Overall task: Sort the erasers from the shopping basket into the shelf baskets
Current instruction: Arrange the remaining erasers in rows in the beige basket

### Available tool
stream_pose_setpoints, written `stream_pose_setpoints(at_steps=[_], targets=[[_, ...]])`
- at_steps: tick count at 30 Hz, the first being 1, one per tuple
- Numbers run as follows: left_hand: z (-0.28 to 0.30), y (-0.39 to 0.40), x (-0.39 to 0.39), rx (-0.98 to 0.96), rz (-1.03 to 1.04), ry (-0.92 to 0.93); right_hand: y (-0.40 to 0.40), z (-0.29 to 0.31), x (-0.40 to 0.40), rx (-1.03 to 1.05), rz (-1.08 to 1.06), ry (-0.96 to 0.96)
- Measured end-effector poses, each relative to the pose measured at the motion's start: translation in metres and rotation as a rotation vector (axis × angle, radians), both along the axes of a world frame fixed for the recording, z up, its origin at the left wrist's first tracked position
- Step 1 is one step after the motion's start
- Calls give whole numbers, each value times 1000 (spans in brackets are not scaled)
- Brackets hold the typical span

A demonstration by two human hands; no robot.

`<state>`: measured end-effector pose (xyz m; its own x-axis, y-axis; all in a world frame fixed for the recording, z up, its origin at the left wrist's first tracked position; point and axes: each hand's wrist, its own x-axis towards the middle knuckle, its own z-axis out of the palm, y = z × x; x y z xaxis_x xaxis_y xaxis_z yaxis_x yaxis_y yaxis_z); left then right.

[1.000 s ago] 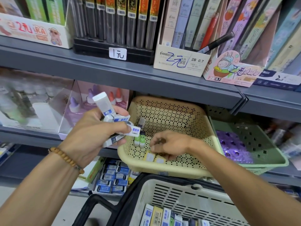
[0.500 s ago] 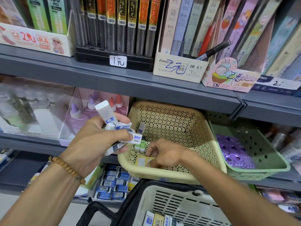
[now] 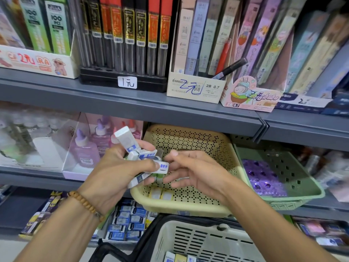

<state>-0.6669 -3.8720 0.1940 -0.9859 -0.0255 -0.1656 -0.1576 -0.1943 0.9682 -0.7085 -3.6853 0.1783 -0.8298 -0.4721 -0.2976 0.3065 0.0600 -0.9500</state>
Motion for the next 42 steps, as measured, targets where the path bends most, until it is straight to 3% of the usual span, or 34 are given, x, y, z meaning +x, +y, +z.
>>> stream_pose_setpoints(at_steps=[11,15,18,22,33,38,42], targets=[[3,10,3,93,-107,-80,8,6,5,-210,-120,-91],[3,10,2,68,-78,-108,24,3,-7,-212,-326,-44],[6,6,2,76,-66,-91,33,-5,-28,94,-470,75],[6,-6,4,30,-25,-91,18,-22,-61,449,-410,116],[5,-30,-1,-55,-15,-109,-16,-42,-96,846,-136,317],[6,-29,-1,-50,-1,-125,-17,-44,-89,989,182,392],[7,-28,1,-44,5,-129,-26,-51,-90,1031,96,518]])
